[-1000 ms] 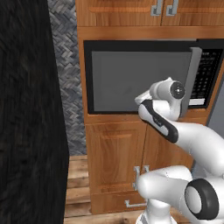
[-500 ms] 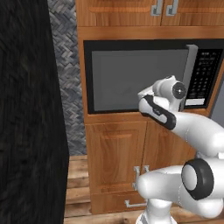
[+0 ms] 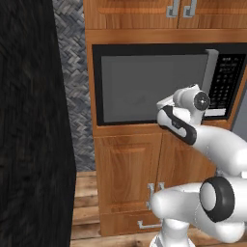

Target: Remove the tangerine from the bowl and place it on the small plate. Then place the bowl with only the fish in the microwave, close the door, and press the start button to microwave the fish.

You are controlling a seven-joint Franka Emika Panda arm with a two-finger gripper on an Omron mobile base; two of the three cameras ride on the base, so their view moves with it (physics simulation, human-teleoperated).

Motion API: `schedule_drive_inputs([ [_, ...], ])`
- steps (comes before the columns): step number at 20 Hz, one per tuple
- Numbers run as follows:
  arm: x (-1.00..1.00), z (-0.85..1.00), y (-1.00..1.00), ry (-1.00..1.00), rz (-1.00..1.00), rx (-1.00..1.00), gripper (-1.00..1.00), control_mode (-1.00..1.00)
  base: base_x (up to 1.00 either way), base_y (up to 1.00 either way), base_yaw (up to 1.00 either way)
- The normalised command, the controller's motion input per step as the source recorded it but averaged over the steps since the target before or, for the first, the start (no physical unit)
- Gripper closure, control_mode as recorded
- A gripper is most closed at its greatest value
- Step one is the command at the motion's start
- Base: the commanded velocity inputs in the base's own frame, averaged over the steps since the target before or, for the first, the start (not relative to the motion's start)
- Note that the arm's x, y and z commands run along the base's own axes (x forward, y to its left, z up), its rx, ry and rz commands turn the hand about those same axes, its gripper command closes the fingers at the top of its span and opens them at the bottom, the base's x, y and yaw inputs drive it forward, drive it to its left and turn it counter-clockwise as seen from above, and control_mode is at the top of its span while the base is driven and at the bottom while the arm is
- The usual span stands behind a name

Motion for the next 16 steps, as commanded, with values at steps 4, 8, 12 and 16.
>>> schedule_drive_inputs([
  [4, -0.97, 0.22, -0.11, -0.02, -0.1, -0.05, -1.0, -1.0, 0.0, 0.0, 0.0],
  [8, -0.73, 0.51, -0.01, 0.0, -0.01, -0.12, -1.0, -1.0, 0.0, 0.0, 0.0],
  [12, -0.96, 0.64, -0.18, 0.0, 0.0, -0.13, -1.0, -1.0, 0.0, 0.0, 0.0],
  [16, -0.98, 0.73, -0.52, 0.07, 0.0, -0.18, -1.0, -1.0, 0.0, 0.0, 0.0],
])
